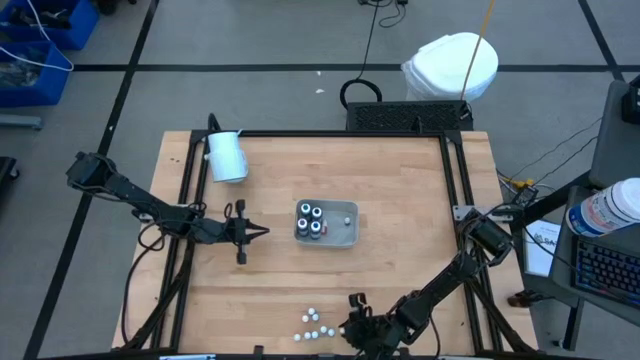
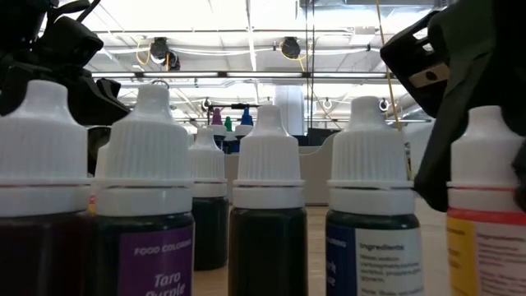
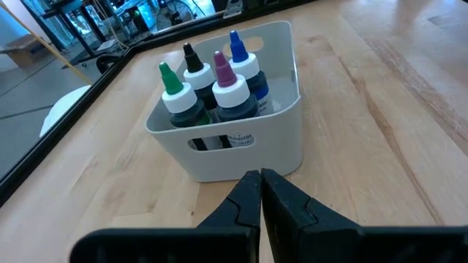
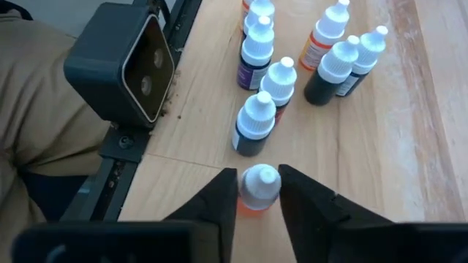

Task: Pick & Place food coloring
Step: Put the small orange food coloring bottle into the gray bin

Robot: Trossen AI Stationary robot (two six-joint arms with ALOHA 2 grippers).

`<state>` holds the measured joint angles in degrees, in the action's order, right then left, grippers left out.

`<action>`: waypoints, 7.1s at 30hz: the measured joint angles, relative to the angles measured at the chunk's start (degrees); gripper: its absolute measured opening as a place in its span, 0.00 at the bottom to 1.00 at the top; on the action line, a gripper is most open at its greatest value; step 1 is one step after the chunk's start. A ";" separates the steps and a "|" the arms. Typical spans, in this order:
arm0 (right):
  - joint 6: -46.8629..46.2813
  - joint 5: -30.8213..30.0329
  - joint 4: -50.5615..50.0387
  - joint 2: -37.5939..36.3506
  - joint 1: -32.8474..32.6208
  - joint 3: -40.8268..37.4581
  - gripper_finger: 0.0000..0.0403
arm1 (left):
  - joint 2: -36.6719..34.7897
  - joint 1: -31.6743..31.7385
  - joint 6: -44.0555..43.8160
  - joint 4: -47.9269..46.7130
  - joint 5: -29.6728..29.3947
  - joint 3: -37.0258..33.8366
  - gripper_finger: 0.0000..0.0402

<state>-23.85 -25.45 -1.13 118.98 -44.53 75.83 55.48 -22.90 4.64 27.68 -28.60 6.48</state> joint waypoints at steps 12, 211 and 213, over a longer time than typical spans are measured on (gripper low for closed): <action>2.07 -0.02 -3.81 -2.79 -0.02 0.00 0.17 | 0.00 0.00 -0.42 -0.01 0.00 0.00 0.05; 25.93 -3.10 41.65 -64.36 11.49 -61.33 0.00 | 0.00 5.20 -9.84 -2.70 4.12 0.00 0.05; 25.95 -3.14 41.52 -64.06 11.76 -62.06 0.00 | 0.00 5.40 -11.07 -2.07 6.24 0.03 0.05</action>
<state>2.11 -28.59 40.40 54.92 -32.78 13.77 55.48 -17.50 -6.43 25.62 -22.36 6.51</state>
